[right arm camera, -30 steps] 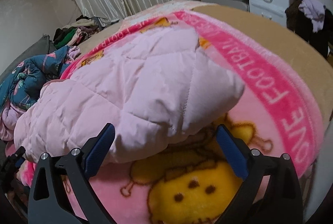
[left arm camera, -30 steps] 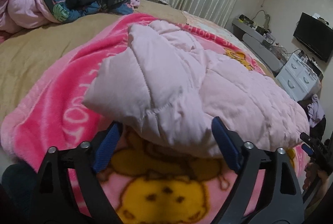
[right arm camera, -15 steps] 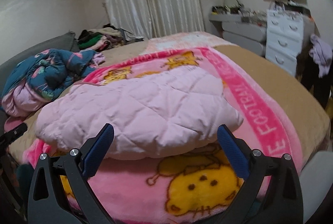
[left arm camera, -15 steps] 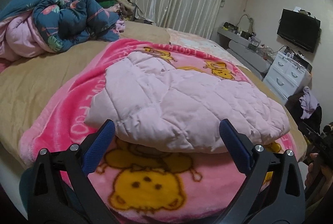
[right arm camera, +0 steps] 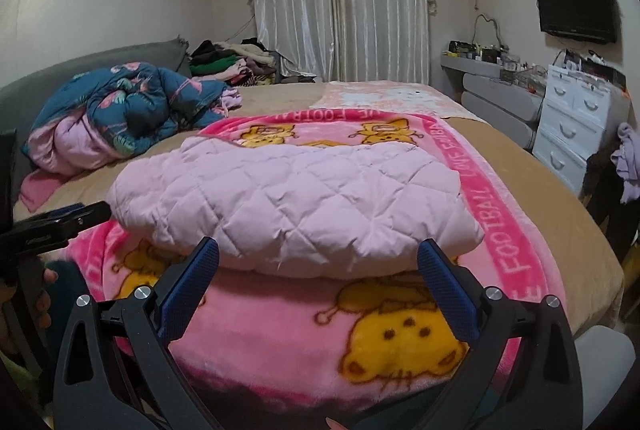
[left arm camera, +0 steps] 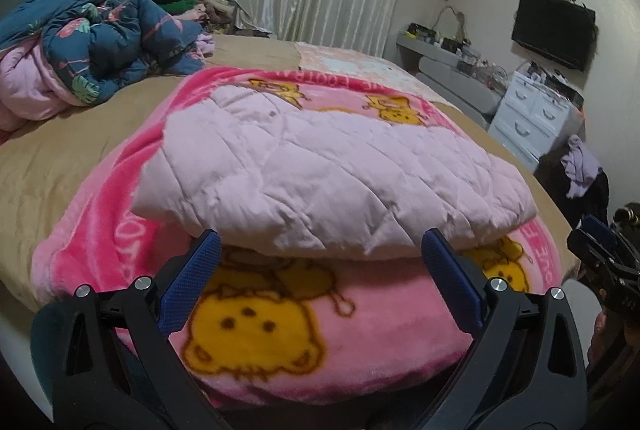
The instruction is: Fold large clothes
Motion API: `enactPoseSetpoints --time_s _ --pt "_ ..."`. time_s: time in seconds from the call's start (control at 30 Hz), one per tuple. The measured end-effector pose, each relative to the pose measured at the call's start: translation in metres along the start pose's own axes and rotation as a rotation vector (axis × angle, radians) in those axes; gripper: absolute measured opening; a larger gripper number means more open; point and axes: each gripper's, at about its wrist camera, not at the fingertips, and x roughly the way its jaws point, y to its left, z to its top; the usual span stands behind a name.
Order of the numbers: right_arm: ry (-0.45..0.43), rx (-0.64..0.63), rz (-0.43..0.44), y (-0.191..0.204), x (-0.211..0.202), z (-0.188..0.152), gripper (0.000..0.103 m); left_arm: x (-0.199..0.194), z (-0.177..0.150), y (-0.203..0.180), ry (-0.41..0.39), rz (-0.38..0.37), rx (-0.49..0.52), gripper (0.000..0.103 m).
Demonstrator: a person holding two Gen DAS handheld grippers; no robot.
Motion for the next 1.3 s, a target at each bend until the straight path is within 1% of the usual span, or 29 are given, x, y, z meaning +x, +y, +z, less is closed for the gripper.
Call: enactPoseSetpoints --time_s 0.2,0.33,0.47,0.57,0.63,0.67,0.77,1.3 --pt "0.033 -0.008 0.024 0.012 0.002 -0.017 0.099 0.003 -0.015 -0.014 0.019 -0.006 0.017 0.094" --pt "0.048 -0.014 0.035 0.019 0.005 -0.022 0.099 0.005 -0.021 -0.019 0.029 0.006 0.023 0.094" --pt "0.067 -0.006 0.054 0.022 0.012 -0.024 0.099 0.009 -0.024 -0.02 0.043 0.002 0.029 0.094" --pt "0.078 -0.009 0.063 0.023 0.017 -0.025 0.099 0.012 -0.025 -0.021 0.052 0.011 0.037 0.094" --pt "0.085 -0.012 0.065 0.024 0.019 -0.025 0.099 0.013 -0.025 -0.023 0.046 0.043 0.053 0.094" --pt "0.087 -0.012 0.065 0.024 0.02 -0.025 0.099 0.013 -0.025 -0.023 0.043 0.045 0.055 0.094" --pt "0.09 -0.012 0.065 0.024 0.021 -0.026 0.099 0.015 -0.026 -0.024 0.059 0.023 0.055 0.094" --pt "0.093 -0.004 0.057 0.02 0.027 -0.027 0.099 0.012 -0.023 -0.024 0.039 0.027 0.054 0.094"
